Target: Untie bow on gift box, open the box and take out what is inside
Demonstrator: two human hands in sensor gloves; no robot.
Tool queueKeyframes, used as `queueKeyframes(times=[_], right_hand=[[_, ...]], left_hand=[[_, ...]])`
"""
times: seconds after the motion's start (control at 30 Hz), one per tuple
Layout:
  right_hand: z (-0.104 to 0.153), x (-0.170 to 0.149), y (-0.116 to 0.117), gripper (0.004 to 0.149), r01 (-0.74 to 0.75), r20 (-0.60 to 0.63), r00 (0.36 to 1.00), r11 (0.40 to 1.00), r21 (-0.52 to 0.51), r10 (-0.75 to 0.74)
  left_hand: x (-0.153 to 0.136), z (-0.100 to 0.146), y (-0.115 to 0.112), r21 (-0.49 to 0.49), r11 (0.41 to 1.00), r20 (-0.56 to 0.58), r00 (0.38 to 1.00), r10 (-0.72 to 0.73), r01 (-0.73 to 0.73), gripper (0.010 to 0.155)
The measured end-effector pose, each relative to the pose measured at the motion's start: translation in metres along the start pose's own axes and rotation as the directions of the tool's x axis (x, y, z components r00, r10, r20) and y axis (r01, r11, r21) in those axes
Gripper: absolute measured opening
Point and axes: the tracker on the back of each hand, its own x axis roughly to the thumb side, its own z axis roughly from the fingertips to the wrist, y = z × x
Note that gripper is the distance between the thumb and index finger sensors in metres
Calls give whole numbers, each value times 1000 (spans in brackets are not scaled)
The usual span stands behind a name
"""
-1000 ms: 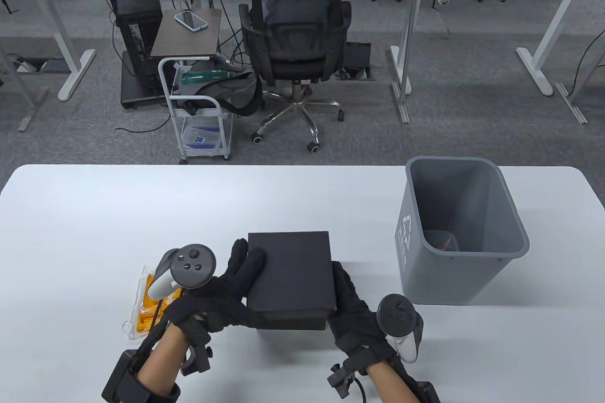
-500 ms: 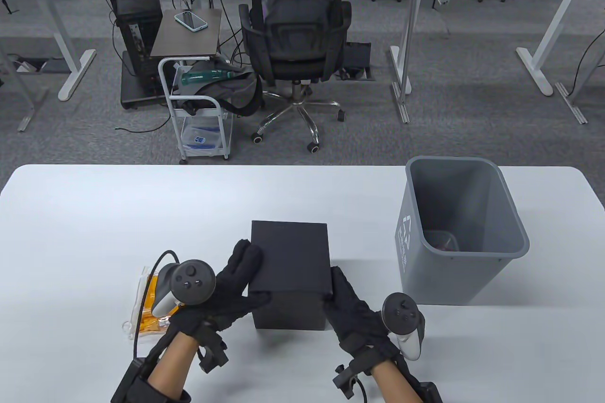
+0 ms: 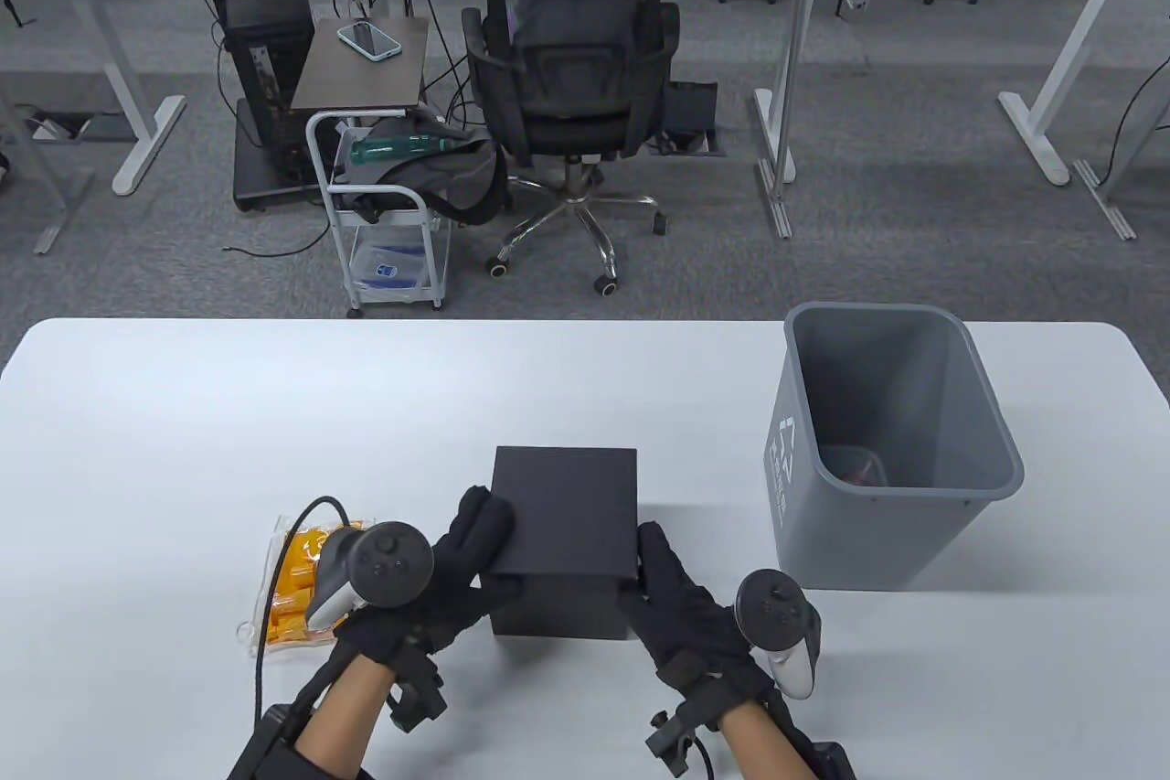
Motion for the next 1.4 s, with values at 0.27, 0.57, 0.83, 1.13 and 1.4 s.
queueKeyframes(times=[0.27, 0.57, 0.83, 1.13, 1.4], right_hand=[[-2, -5, 5, 76, -120, -55, 991, 992, 50, 122], [4, 9, -8, 82, -331, -70, 941, 944, 9, 331], [25, 41, -31, 81, -553, 31, 825, 818, -161, 564], [34, 58, -36, 81, -676, 14, 706, 680, -285, 708], [28, 50, -38, 78, -734, -20, 647, 615, -288, 762]], left_hand=[[13, 1, -17, 68, 972, -34, 974, -223, 225, 85], [25, 1, -27, 116, 964, -84, 969, -232, 240, 84], [59, 28, 14, 250, 918, -44, 950, -308, 309, 88], [45, 55, 24, 337, 777, -186, 847, -498, 531, 85], [4, 51, 11, 224, 798, -266, 823, -502, 559, 80]])
